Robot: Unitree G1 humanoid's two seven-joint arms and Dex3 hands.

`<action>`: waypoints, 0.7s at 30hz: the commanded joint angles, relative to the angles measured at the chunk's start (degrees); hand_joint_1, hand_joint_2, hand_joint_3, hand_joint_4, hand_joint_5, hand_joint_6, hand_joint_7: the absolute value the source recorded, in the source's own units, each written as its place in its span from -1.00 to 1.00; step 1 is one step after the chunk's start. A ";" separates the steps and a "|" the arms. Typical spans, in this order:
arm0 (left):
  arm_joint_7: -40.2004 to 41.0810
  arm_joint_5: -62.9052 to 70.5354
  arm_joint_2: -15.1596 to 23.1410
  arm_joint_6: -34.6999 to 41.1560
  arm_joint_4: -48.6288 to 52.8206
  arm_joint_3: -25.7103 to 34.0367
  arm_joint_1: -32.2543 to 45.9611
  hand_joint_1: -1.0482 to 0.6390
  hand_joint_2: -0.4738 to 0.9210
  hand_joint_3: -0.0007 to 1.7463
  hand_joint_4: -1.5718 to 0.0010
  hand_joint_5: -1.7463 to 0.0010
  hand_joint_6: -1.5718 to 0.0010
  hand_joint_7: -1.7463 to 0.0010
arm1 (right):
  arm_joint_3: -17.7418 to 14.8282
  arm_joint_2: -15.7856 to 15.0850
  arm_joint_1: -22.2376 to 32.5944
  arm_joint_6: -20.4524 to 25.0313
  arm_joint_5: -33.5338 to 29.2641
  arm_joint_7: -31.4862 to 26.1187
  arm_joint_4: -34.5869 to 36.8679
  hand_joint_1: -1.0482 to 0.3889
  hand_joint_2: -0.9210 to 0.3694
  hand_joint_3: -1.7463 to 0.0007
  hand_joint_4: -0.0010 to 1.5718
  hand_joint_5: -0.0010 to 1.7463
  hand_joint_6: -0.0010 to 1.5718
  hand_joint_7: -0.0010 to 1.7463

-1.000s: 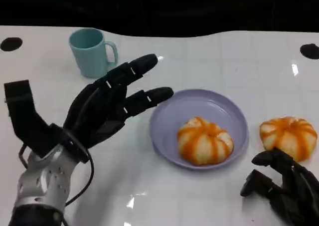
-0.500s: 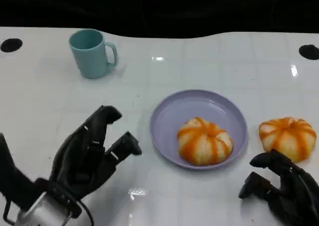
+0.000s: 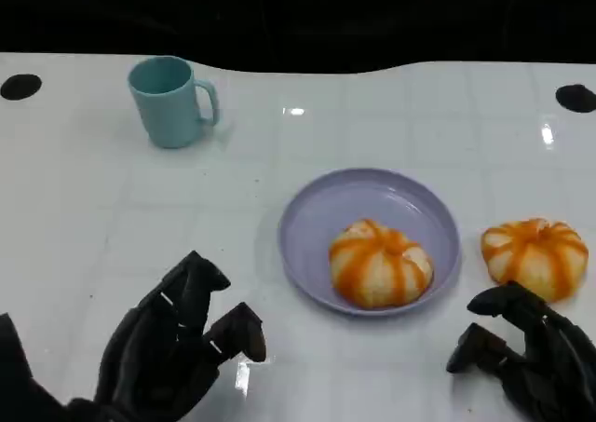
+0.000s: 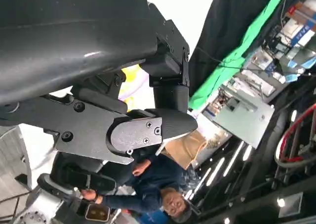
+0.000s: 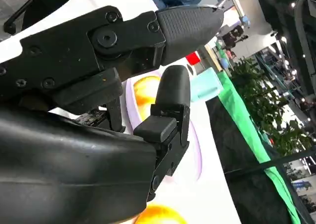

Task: Grasp the bread from the table and place it into the plate.

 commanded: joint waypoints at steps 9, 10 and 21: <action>-2.46 1.78 2.15 -3.20 3.98 -0.42 0.34 -0.39 1.00 -0.51 -0.02 -1.00 0.29 -1.00 | -0.02 -0.87 1.16 0.66 0.46 0.33 -1.94 -0.28 -1.00 0.74 -0.15 0.71 -0.21 0.30; -3.09 2.14 2.37 -3.83 4.36 -0.61 0.23 -0.39 1.00 -0.52 -0.02 -1.00 0.29 -1.00 | -0.02 -0.87 1.31 0.73 0.45 0.23 -2.14 -0.28 -1.00 0.74 -0.15 0.71 -0.21 0.30; -4.94 3.10 3.15 -5.41 5.89 -0.81 -0.44 -0.40 1.00 -0.53 -0.02 -1.00 0.29 -1.00 | -0.07 -1.05 1.94 1.76 0.88 0.37 -3.06 -0.25 -1.00 0.72 -0.15 0.71 -0.23 0.30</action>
